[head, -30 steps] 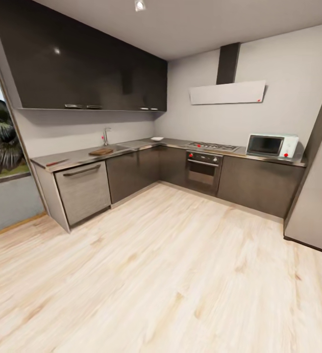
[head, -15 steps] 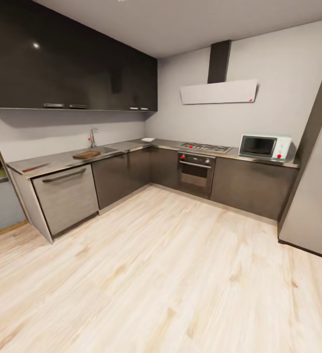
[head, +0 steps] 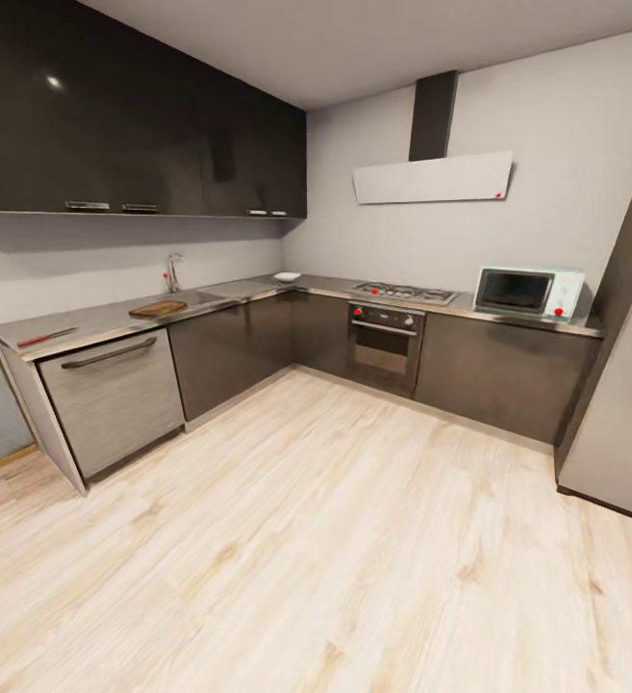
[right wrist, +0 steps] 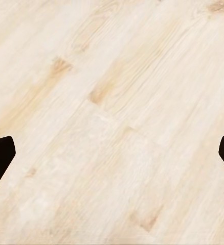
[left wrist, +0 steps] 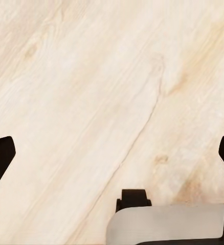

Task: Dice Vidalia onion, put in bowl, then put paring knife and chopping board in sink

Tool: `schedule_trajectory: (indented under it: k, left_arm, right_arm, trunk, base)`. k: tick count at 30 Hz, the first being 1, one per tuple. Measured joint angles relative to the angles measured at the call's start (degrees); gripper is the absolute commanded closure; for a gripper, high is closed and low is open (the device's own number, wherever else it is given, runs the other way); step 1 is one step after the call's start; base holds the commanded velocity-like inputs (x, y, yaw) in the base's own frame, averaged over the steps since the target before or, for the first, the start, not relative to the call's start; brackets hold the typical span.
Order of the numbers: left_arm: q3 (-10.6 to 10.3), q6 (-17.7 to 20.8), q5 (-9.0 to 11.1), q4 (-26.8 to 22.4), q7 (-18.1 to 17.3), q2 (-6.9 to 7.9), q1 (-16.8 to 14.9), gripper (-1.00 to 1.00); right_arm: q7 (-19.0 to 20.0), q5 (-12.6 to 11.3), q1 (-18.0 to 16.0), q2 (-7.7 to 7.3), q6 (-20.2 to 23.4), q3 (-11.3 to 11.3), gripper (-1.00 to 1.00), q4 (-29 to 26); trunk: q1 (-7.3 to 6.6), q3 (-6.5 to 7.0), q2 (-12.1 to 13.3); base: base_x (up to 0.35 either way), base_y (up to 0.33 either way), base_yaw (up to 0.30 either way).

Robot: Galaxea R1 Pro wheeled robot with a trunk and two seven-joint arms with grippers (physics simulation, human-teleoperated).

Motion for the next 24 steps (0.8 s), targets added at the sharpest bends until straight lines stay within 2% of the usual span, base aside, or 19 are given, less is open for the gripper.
schedule_trajectory:
  k: [24]
  left_arm:
    - [0.0, 0.0, 0.0, 0.0, 0.0, 0.00, 0.0, -1.00]
  right_arm:
    - [0.0, 0.0, 0.0, 0.00, 0.0, 0.0, -1.00, 0.0]
  trunk:
    - [0.00, 0.00, 0.0]
  base:
    - [0.317, 0.000, 0.000]
